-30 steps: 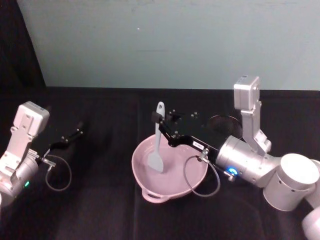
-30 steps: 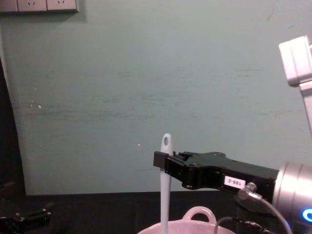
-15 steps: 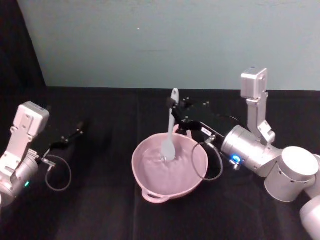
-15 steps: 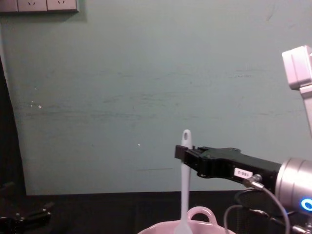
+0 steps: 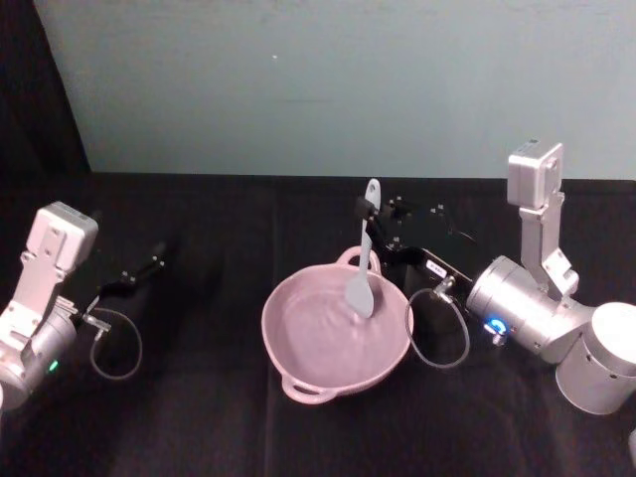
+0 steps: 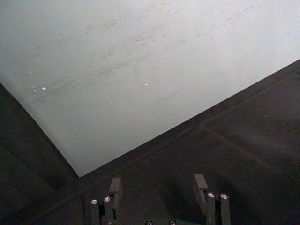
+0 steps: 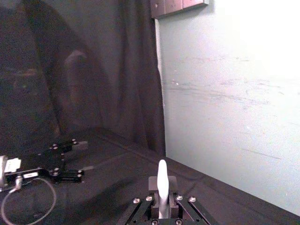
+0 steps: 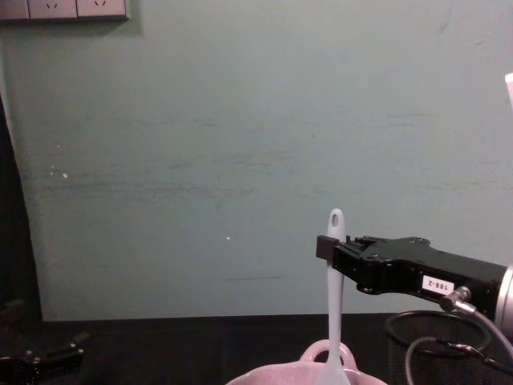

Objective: Use the one hand to pick up the spoon and stir the clear water in the bowl.

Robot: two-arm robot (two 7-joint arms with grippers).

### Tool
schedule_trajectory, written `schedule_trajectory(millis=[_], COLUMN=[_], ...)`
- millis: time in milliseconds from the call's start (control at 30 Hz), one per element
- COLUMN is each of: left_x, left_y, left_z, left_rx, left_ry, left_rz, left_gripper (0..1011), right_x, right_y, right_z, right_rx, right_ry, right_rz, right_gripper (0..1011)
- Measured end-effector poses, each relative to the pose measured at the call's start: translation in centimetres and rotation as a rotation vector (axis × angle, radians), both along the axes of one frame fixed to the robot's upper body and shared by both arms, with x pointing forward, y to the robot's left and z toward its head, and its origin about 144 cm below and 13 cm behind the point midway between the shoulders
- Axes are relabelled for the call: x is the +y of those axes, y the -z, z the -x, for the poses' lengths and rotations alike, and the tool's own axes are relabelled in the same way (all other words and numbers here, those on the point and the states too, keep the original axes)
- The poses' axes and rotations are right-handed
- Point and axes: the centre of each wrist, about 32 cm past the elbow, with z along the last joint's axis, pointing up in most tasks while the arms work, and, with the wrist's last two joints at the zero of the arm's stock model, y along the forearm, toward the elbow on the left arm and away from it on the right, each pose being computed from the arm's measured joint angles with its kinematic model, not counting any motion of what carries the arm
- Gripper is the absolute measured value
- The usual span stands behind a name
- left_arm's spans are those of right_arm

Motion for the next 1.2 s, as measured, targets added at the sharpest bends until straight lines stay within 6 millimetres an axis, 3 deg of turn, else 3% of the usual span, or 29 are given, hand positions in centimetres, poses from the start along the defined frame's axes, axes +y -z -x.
schedule_trajectory(millis=[633,967,1200], left_x=[0.0,0.0,0.0], left_y=[0.0,0.0,0.0], left_z=[0.0,0.0,0.0], left_rx=[0.0,0.0,0.0], left_ry=[0.0,0.0,0.0], left_rz=[0.0,0.0,0.0], left_gripper=[1005,1005,1005], right_x=[2.9,4.3,3.9], right_y=[0.2,0.6,0.9], right_z=[2.9,1.7,0.4], right_rx=[0.017,0.035,0.043], right_ry=[-0.153,-0.139,-0.081], right_rz=[-0.017,-0.056,-0.059], right_gripper=[114,114,114])
